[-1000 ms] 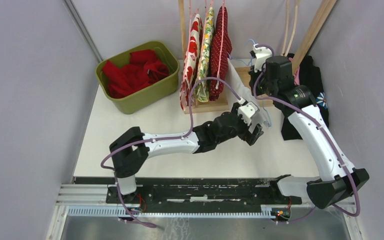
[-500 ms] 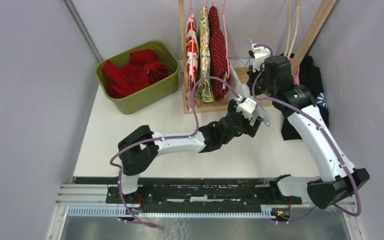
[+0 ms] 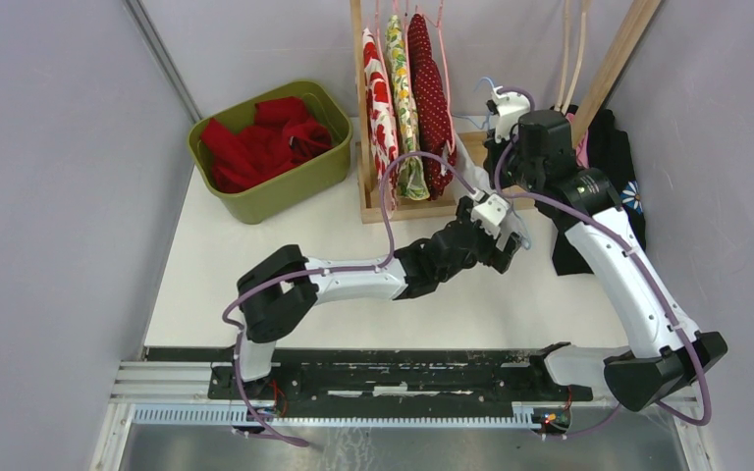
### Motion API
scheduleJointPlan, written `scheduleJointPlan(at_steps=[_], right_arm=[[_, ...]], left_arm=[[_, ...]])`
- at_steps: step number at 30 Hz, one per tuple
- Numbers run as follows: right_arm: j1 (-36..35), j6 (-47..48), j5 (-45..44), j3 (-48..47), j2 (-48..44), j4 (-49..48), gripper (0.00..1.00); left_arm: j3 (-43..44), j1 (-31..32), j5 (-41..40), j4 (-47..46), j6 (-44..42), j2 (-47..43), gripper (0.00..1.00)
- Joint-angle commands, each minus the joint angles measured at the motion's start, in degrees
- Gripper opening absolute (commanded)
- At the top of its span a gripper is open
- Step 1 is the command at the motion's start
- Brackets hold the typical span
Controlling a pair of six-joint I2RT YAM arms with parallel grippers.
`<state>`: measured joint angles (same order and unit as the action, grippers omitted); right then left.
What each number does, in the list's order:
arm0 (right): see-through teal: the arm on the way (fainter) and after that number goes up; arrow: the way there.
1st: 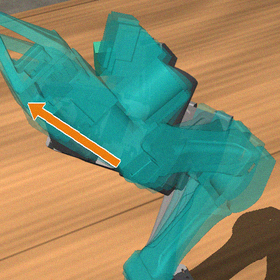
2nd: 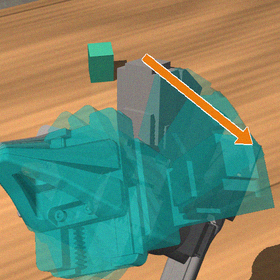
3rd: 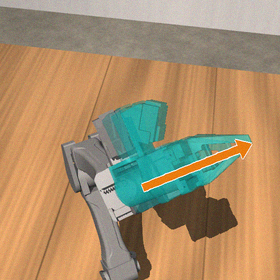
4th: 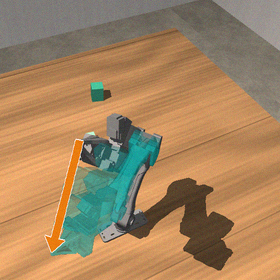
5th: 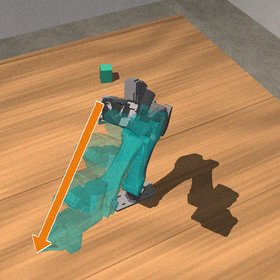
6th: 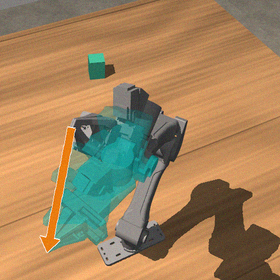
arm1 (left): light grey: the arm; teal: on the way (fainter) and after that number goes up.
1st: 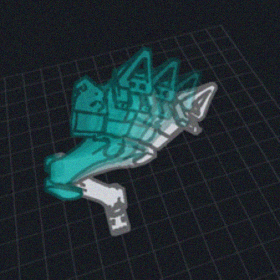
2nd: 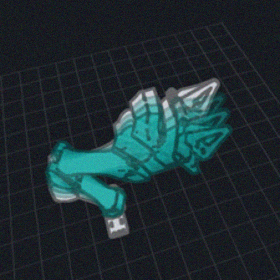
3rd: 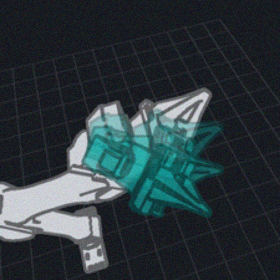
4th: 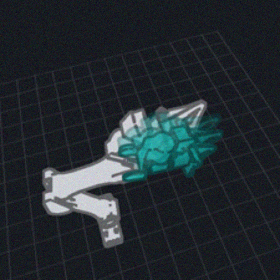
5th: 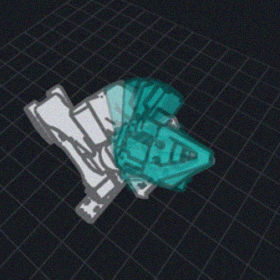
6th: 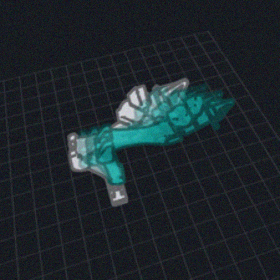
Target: Remove the skirt from the hanger
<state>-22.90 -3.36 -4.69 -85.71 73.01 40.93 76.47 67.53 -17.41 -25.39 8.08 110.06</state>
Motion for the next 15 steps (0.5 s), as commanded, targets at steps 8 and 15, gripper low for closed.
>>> scheduleJointPlan(at_steps=[8,15], right_arm=[[-2.1,0.5,-0.2,-3.3,-3.1,-2.9,0.01],[-2.1,0.7,-1.1,-3.1,-3.1,-2.9,0.01]], left_arm=[[3.6,-2.0,-0.4,-1.8,-2.9,2.4,0.47],[4.6,-2.0,-0.5,7.0,-7.3,-0.3,0.03]])
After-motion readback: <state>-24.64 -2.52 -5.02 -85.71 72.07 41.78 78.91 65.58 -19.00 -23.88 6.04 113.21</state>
